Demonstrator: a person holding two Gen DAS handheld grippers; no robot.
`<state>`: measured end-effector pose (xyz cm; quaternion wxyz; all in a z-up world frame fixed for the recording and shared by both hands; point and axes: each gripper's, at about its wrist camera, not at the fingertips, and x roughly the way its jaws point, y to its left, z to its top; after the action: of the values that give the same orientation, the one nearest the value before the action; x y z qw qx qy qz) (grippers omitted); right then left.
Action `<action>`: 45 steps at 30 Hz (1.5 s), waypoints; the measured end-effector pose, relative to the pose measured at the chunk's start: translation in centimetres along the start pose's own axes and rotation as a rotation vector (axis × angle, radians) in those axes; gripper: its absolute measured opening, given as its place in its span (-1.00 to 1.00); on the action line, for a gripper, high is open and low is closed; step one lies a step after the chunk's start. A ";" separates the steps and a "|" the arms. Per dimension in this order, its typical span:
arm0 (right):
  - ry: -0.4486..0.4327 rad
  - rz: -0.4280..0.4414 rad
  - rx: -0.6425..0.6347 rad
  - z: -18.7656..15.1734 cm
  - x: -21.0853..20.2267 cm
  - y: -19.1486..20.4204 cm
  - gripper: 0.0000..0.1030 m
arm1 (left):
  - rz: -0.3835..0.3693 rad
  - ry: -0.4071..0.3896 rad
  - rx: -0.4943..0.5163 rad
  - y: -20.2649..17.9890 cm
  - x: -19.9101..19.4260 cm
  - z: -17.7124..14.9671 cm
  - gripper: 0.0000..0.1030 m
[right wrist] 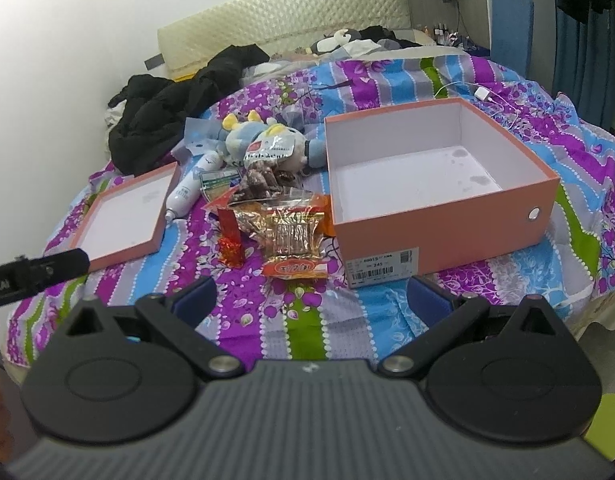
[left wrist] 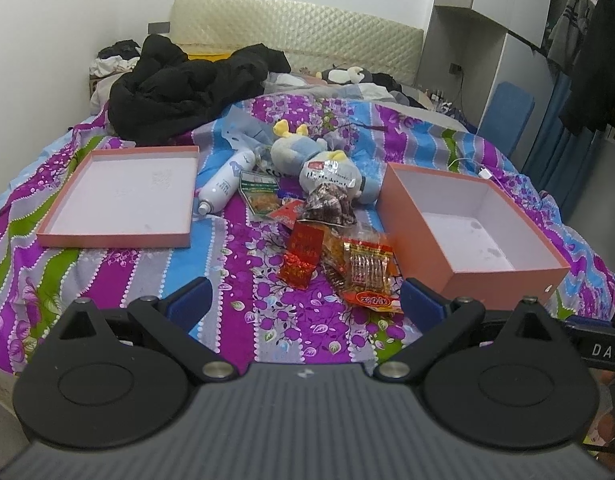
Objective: Organize snacks
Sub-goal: 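Grasp the red tea packet with the left tool while the right grasps an orange-labelled snack pack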
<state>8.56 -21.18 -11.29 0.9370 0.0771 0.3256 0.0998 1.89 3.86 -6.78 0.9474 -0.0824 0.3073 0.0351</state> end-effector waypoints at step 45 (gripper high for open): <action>0.082 -0.136 -0.470 -0.4 27.5 8.8 0.76 | -0.264 0.367 0.061 5.6 33.5 3.7 0.70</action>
<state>28.21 -6.13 -26.14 0.9198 -0.1690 0.3358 0.1126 30.44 10.60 -24.31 0.8740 -0.0982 0.4620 -0.1139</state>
